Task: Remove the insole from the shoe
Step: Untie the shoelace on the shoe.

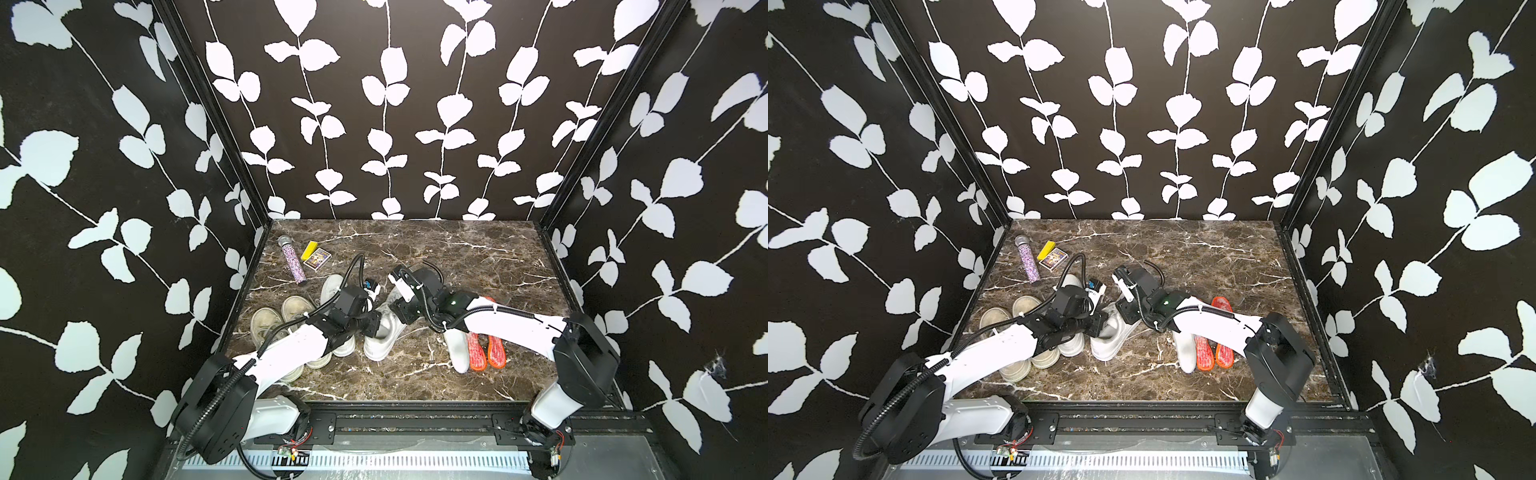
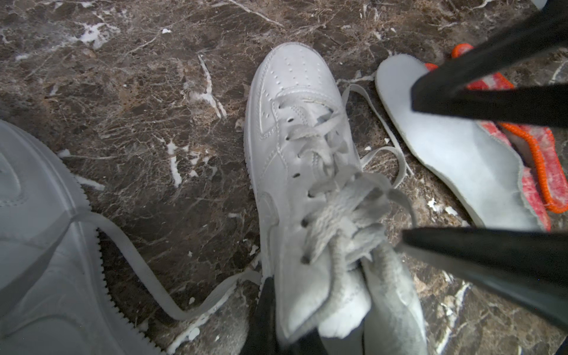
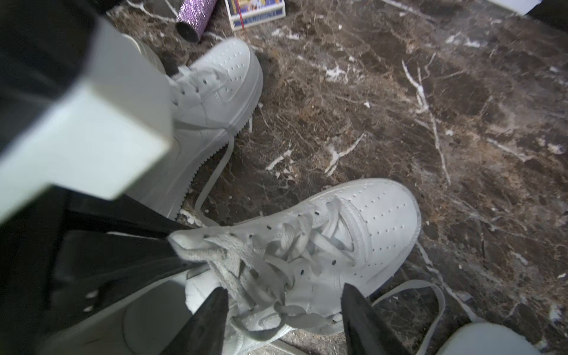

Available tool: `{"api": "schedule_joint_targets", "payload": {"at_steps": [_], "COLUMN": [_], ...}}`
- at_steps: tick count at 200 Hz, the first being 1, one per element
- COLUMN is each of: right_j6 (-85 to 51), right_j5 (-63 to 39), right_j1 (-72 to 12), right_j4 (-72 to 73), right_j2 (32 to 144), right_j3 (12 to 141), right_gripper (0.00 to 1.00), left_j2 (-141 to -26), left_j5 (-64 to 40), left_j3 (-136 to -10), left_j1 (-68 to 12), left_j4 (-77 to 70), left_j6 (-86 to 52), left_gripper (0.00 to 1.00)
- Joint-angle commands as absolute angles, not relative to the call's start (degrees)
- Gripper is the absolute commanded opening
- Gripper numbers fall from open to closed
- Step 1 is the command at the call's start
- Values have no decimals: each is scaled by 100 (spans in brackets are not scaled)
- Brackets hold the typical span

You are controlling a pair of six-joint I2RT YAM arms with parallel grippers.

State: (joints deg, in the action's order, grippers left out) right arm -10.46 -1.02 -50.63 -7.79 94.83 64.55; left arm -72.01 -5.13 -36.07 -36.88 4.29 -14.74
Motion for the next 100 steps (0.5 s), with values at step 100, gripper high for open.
{"api": "schedule_joint_targets", "payload": {"at_steps": [100], "right_j6": [-1301], "right_j5": [506], "right_j1": [-5115], "right_j4": [-789], "right_j2": [10100], "right_j3": [7000], "right_gripper": [52], "left_j2": [-7220], "left_j5": [-1062], "left_j3": [-3718], "left_j1": [-3788], "left_j4": [-54], "left_j6": [-1406], "left_gripper": [0]}}
